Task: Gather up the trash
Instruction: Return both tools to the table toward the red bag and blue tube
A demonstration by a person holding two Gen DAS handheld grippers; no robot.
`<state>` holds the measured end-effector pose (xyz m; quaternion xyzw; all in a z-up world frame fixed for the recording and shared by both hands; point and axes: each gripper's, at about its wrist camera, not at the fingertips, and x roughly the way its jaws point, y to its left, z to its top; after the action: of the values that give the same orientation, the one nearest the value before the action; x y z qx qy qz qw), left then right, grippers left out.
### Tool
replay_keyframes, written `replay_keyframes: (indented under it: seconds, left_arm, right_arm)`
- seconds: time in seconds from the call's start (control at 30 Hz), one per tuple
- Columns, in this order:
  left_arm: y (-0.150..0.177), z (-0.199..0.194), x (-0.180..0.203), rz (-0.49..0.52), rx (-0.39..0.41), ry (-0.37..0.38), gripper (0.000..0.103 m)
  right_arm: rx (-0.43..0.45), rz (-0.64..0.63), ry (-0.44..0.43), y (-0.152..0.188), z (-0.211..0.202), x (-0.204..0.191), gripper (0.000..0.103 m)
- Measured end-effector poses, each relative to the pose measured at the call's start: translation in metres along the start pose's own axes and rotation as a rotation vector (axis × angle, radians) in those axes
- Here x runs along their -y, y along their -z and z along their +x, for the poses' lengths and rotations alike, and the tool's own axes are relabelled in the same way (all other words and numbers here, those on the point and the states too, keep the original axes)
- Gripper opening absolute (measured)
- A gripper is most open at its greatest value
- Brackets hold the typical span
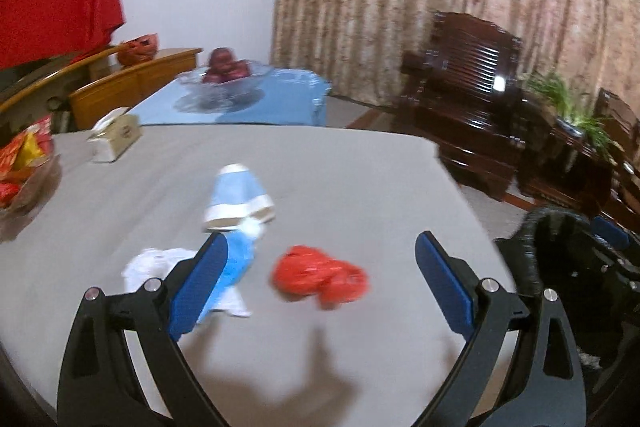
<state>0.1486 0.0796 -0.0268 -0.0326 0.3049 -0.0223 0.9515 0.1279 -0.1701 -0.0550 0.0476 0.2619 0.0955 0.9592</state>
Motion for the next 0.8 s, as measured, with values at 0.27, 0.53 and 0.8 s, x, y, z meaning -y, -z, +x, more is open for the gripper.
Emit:
replay_keyframes:
  seconds: [0.27, 0.53, 0.8]
  left_arm:
    - [0.008, 0.014, -0.057, -0.039, -0.023, -0.071, 0.092]
    - [0.015, 0.032, -0.098, -0.055, -0.053, -0.099, 0.092]
    - [0.023, 0.040, -0.123, -0.087, -0.070, -0.113, 0.091]
  right_arm:
    - [-0.040, -0.020, -0.053, -0.002, 0.043, -0.043, 0.097]
    - [-0.106, -0.039, -0.116, 0.008, 0.093, -0.092, 0.097]
    - [-0.184, -0.073, -0.158, 0.021, 0.136, -0.132, 0.097]
